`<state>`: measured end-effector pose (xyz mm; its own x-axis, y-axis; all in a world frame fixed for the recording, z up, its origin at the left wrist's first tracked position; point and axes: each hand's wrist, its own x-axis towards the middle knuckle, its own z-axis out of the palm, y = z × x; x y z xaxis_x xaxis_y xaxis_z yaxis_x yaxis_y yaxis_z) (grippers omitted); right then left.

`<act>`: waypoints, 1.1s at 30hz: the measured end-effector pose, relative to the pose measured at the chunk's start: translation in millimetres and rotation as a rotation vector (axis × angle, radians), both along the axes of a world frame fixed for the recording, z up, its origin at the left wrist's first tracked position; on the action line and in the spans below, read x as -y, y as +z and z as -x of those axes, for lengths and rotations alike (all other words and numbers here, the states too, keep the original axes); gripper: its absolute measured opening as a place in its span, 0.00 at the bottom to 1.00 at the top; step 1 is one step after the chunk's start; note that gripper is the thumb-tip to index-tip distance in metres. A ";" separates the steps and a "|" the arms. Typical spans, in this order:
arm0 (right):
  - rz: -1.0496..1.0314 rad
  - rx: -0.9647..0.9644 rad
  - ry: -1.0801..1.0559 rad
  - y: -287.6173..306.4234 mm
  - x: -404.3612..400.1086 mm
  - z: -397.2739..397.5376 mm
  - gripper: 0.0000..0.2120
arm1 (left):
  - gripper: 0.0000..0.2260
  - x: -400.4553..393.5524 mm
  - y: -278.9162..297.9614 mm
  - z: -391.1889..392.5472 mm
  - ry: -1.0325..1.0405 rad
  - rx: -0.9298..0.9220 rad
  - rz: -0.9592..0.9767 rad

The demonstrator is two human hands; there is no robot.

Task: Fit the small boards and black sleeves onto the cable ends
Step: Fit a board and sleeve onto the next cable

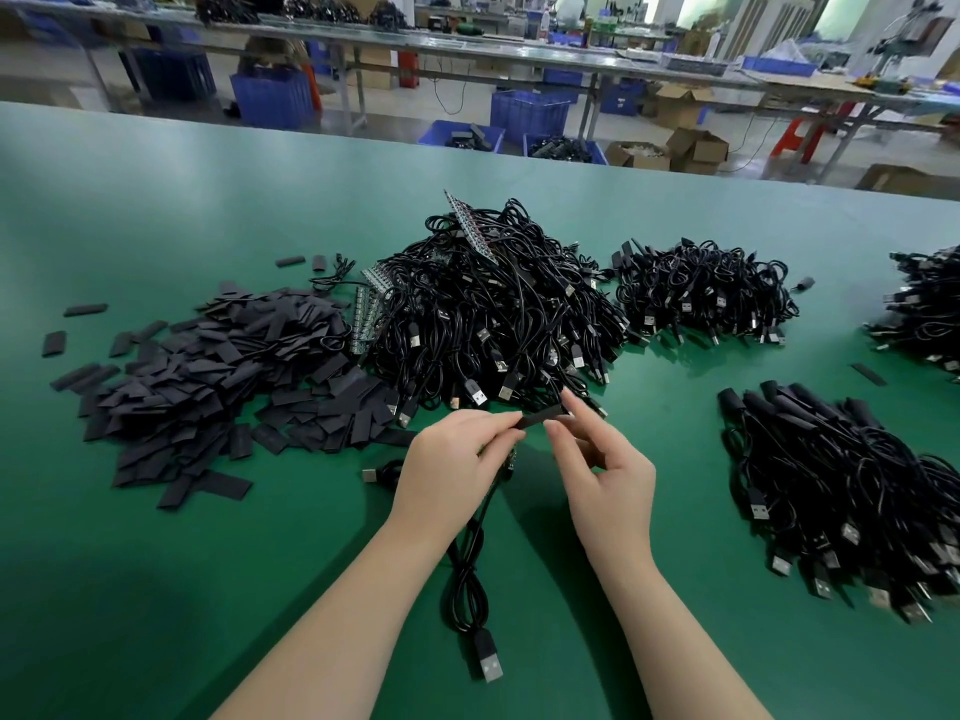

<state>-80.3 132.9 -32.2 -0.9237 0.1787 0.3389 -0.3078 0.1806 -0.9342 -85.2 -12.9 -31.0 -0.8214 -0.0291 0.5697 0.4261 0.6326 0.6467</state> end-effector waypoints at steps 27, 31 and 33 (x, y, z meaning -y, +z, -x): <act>-0.156 0.106 0.111 -18.1 -2.5 7.7 0.22 | 0.09 2.7 -3.3 0.7 -0.005 0.108 -0.057; -0.093 0.123 0.114 -14.1 -0.4 6.4 0.23 | 0.09 4.9 -2.5 2.3 0.013 0.092 -0.090; -0.078 0.129 0.131 -11.5 1.9 5.1 0.25 | 0.09 2.3 -3.3 1.8 0.012 0.097 -0.071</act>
<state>-85.4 131.0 -43.6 -0.9740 0.0322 0.2242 -0.2119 0.2201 -0.9522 -87.0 -15.2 -34.3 -0.8719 -0.0766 0.4836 0.3520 0.5883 0.7280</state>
